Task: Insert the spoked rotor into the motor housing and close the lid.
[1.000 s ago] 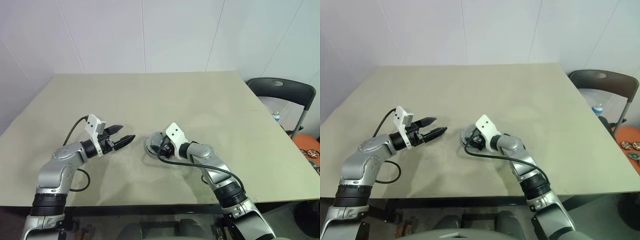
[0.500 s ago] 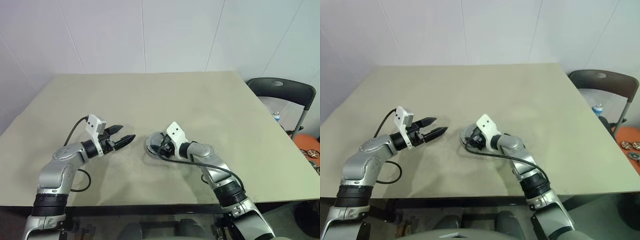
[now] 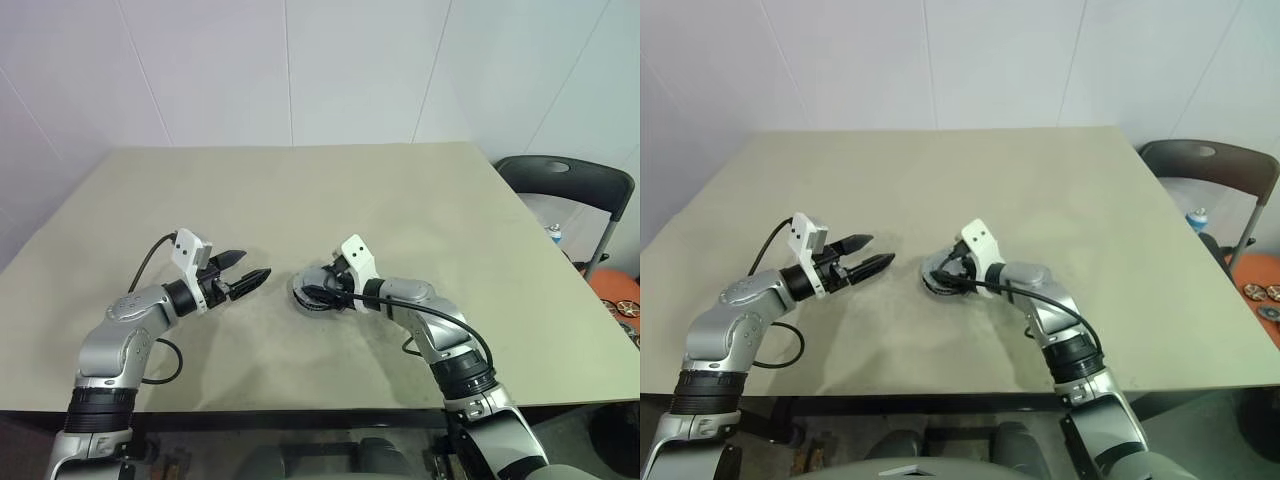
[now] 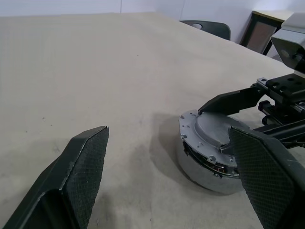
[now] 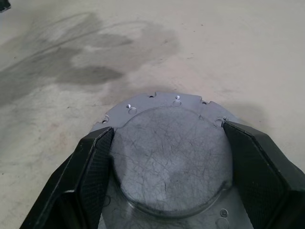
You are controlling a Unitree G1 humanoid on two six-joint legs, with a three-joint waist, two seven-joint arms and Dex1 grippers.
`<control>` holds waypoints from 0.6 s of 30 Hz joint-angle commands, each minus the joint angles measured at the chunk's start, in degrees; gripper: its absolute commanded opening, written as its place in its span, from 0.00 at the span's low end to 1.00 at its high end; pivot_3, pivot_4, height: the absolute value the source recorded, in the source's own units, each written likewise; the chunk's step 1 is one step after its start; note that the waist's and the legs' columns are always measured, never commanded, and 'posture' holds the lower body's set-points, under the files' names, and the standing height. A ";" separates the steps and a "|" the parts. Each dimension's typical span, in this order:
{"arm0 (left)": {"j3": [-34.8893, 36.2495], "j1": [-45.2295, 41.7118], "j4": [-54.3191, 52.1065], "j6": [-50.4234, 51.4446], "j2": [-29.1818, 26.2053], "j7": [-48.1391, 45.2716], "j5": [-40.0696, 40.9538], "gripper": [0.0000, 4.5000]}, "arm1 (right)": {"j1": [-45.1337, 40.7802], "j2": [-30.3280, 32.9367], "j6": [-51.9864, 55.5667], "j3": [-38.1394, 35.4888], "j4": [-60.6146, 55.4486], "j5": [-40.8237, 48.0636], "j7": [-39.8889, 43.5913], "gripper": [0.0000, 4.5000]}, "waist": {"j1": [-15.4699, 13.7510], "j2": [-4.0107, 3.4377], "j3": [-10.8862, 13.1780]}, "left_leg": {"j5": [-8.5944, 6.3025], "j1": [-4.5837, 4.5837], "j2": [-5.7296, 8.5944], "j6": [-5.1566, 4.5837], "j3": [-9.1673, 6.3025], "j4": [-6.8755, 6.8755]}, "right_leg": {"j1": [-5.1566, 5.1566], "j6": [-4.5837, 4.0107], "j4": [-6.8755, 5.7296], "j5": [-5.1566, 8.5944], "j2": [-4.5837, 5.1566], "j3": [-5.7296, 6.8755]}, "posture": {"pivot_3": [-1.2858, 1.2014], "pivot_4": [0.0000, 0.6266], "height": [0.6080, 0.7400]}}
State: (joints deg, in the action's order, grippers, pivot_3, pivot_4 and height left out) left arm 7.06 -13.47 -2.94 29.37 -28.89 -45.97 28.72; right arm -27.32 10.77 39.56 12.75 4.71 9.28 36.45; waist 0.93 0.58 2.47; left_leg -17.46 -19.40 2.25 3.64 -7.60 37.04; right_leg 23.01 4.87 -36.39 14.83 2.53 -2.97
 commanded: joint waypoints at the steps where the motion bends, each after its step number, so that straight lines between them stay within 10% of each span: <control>1: 0.56 -0.05 -2.07 -0.73 -0.32 0.25 0.22 0.95 | -0.41 0.72 -0.74 0.74 -0.25 0.35 1.28 0.72 | 0.01 0.00 0.00 | 0.00 0.00 0.00 0.00 0.00 0.00 | 0.00 0.00 0.00 0.00 0.00 0.00 | 0.52 0.00 1.00; 18: 0.92 1.09 -3.32 -0.41 -0.40 1.16 0.72 0.95 | -0.13 2.94 -8.94 4.24 1.28 -2.28 4.25 0.72 | 0.08 0.01 -0.01 | 0.00 0.04 -0.01 0.00 0.00 0.03 | -0.07 0.00 0.02 0.00 -0.01 0.01 | 0.52 0.00 1.00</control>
State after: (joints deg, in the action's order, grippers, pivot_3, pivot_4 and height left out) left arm 7.13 -11.96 -4.03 29.45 -28.88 -44.85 28.76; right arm -27.02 14.46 30.96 17.69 6.38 7.00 41.77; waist 1.01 0.59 2.47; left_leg -17.46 -19.36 2.24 3.64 -7.60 37.08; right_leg 22.94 4.87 -36.38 14.83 2.52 -2.97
